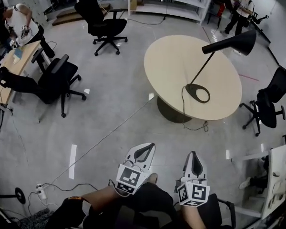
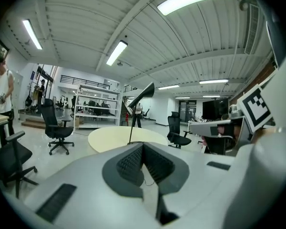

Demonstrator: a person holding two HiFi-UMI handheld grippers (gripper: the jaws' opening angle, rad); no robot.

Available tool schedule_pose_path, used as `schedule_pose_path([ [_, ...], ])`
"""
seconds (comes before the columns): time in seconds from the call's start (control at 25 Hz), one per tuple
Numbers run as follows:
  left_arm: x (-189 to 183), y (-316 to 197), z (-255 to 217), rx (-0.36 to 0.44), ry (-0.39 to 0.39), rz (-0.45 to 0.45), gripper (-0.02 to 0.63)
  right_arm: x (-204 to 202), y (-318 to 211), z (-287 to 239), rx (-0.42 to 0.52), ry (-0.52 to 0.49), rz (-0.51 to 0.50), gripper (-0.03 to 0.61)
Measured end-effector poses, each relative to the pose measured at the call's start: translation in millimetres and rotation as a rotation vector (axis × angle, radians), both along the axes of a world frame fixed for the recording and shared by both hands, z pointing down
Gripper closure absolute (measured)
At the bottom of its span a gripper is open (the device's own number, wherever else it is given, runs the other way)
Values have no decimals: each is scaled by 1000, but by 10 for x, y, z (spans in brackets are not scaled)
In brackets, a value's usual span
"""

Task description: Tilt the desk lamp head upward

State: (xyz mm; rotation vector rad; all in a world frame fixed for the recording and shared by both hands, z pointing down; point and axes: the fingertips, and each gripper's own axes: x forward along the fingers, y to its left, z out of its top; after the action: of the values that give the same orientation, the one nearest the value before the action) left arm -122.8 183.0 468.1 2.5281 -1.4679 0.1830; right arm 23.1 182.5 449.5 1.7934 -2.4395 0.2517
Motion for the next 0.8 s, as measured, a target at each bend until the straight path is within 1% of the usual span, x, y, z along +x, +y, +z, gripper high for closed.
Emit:
schedule_pose_path([
  [0.12,-195,152,122,-15,24,17,569,-221,225,51,-10,16,-5,563],
  [0.24,-366,245,128,-1,24,25,569,-394,400,98,-23,36,-9,562],
  [0.32,-427,287,97,16,29,18,569,-430,456,122,-27,43,-5,561],
  [0.4,-409,355,85,27,32,8,569,-410,507,139,-23,50,-11,561],
  [0.52,-218,517,71,35,27,-5,569,-252,644,128,-10,56,-30,563],
  [0.68,221,755,13,43,44,-25,569,168,876,81,5,50,-38,562],
  [0.8,560,933,79,23,60,-43,569,479,1040,129,1,50,-57,562],
])
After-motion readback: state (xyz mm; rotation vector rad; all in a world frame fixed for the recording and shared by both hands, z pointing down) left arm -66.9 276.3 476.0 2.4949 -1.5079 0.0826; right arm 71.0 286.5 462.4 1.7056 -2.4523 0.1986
